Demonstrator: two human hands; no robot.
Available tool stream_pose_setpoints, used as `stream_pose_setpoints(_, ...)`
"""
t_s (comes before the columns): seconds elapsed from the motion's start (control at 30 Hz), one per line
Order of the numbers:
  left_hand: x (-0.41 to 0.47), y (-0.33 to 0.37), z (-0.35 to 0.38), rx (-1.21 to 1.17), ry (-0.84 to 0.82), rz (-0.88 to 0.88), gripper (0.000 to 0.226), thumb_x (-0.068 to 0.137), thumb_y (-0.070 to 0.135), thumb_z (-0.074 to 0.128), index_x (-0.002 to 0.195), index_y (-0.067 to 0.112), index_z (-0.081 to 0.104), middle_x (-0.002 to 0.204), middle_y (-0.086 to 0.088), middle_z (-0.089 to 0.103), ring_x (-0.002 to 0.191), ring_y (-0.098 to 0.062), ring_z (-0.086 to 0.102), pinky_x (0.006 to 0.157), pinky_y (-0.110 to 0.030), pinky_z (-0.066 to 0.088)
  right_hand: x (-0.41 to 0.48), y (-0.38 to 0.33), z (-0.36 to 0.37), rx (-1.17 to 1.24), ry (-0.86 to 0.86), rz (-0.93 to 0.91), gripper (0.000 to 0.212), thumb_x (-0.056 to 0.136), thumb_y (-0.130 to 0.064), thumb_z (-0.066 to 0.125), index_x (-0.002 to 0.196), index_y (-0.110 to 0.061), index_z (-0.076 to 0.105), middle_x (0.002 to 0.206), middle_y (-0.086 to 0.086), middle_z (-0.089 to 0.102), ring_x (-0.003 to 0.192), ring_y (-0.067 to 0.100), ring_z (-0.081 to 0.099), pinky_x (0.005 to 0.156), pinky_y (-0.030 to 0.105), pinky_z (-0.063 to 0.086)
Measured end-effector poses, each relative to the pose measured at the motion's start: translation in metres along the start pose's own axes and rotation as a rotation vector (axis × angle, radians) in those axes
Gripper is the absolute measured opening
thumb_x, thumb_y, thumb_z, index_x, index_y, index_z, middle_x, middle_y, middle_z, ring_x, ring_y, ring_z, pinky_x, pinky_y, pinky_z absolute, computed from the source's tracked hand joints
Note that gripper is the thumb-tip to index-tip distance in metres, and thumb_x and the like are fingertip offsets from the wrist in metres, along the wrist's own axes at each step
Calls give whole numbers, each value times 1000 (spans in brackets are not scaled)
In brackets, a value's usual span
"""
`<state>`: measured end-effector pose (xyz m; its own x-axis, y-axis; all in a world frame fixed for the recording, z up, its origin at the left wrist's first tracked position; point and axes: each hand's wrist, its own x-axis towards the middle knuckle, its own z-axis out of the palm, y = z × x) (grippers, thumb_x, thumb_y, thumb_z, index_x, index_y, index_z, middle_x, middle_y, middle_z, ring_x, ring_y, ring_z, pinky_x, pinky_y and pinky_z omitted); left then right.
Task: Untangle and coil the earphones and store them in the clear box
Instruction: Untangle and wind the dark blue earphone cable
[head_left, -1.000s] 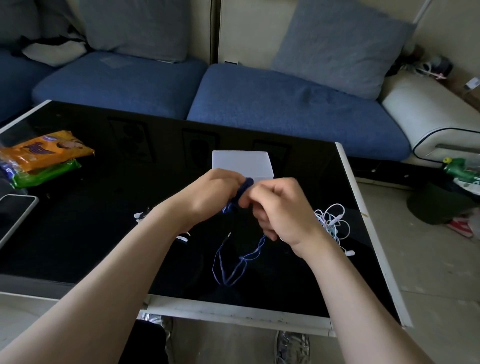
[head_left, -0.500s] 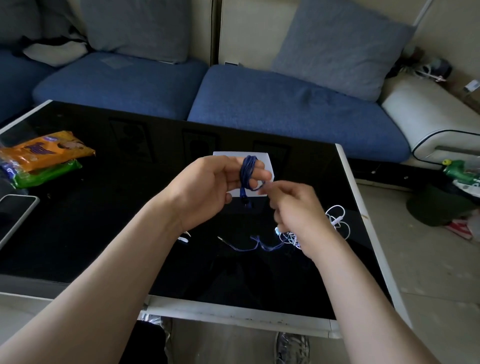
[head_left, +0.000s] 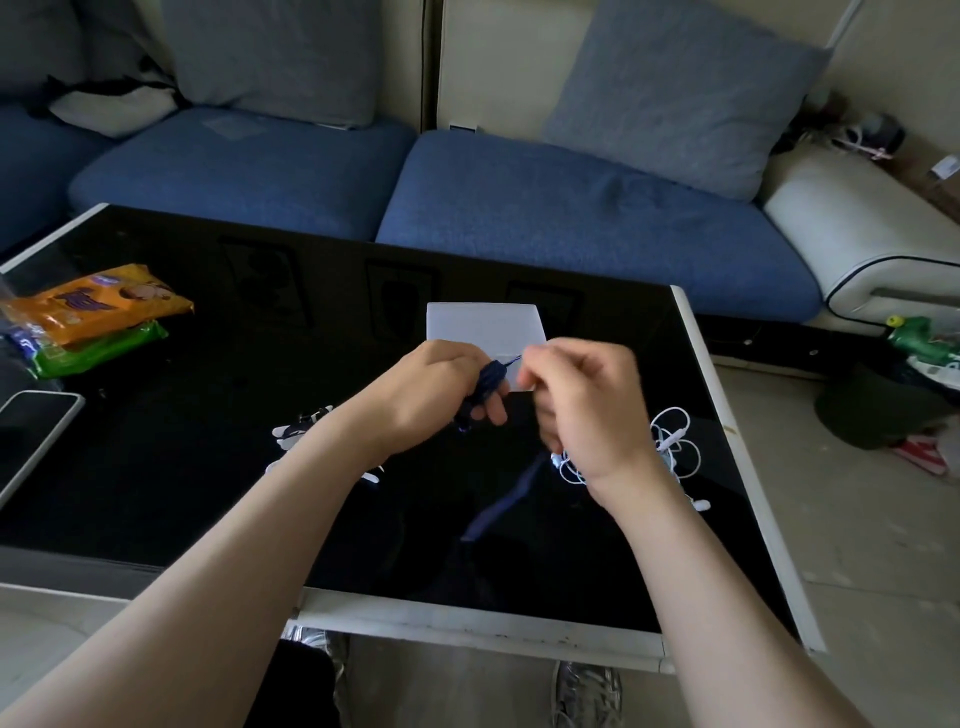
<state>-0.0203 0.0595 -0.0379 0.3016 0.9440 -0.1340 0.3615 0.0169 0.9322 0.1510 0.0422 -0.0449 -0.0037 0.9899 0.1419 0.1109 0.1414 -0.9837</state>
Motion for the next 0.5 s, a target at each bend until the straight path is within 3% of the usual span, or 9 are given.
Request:
stream_pose_setpoints(0.13, -6, 8, 1, -152, -130, 11, 42, 98, -1, 31, 102, -8, 72, 76, -12, 69, 75, -21, 60, 70, -22, 50, 9, 9, -11, 0, 270, 0, 33, 90, -29, 63, 58, -21, 65, 48, -10, 39, 51, 14, 31, 55, 31, 24)
stream_pose_setpoints(0.2, -8, 11, 2, -301, -180, 17, 44, 101, 5, 29, 105, -7, 71, 77, -11, 66, 75, -21, 59, 71, -24, 50, 10, 16, -11, -92, 299, 43, 32, 93, -34, 63, 65, -22, 70, 48, -11, 45, 54, 14, 38, 58, 33, 30)
stream_pose_setpoints(0.27, -8, 11, 2, -427, -169, 19, 43, 104, 9, 31, 109, -2, 73, 86, -11, 71, 81, -21, 61, 76, -26, 52, 10, 20, -9, -187, 228, 136, 31, 96, -40, 60, 74, -23, 73, 50, -13, 50, 58, 14, 45, 62, 34, 35)
stream_pose_setpoints(0.33, -7, 10, 1, -502, -91, 16, 43, 104, 8, 33, 113, -1, 73, 99, -12, 77, 88, -20, 66, 86, -33, 52, 8, 22, -6, -295, 129, 211, 32, 103, -33, 57, 81, -19, 75, 56, -14, 54, 62, 15, 50, 62, 31, 36)
stream_pose_setpoints(0.4, -5, 7, 0, -492, 14, 12, 44, 103, 7, 32, 118, 2, 73, 109, -11, 80, 93, -18, 68, 92, -39, 46, 6, 22, -1, -403, 51, 257, 31, 104, -22, 54, 83, -19, 76, 62, -8, 58, 62, 17, 54, 59, 29, 36)
stream_pose_setpoints(0.5, -5, 6, -3, -476, 108, 9, 43, 105, 8, 32, 124, 6, 71, 115, -6, 80, 100, -16, 70, 97, -37, 45, -2, 18, 8, -515, -126, 323, 32, 102, -19, 53, 82, -22, 79, 54, -12, 57, 54, 11, 52, 53, 25, 35)
